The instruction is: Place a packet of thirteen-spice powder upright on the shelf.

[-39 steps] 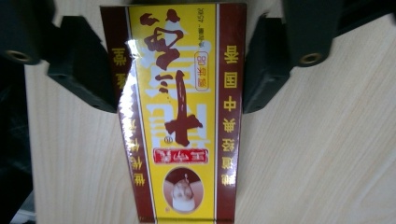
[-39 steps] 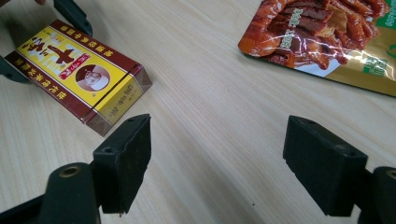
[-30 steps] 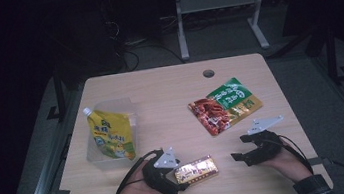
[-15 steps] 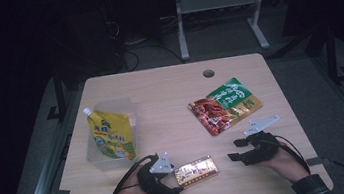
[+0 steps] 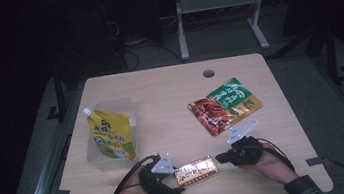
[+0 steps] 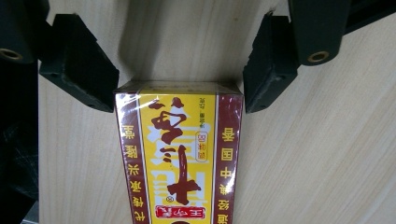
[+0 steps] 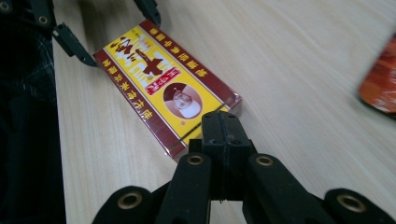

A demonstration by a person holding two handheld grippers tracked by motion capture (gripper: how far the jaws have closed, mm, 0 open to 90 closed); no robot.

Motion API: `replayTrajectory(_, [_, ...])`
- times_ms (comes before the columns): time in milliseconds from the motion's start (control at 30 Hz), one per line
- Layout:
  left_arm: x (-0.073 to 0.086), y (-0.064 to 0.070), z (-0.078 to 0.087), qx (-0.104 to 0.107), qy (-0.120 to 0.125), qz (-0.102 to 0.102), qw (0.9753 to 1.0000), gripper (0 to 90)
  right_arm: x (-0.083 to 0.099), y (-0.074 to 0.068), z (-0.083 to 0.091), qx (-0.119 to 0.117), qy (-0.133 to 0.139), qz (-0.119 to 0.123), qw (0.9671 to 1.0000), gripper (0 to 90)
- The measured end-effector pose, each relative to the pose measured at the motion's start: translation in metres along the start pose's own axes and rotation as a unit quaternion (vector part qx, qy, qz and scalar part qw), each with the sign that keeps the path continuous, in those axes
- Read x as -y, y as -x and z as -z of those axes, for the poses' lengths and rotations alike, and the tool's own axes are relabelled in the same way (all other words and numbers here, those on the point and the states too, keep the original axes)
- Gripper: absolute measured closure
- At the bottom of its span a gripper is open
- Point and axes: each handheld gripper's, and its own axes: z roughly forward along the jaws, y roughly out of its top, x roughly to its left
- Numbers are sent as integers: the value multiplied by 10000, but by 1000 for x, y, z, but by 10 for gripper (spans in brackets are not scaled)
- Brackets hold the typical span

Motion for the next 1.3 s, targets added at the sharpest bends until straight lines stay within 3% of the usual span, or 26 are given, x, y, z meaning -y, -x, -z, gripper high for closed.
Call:
replayTrajectory(500, [-1,0,2,41,-60,-3,10000,318,-3,-1,-14,-109,-234,120,9996,898])
replayTrajectory(933, [-10,2,23,-40,468,-114,9988,320,-3,-1,-15,-143,-277,67,9995,898])
replayTrajectory(1300, [-24,1,38,-67,916,-228,9955,321,-4,0,-19,-118,-349,130,9992,898])
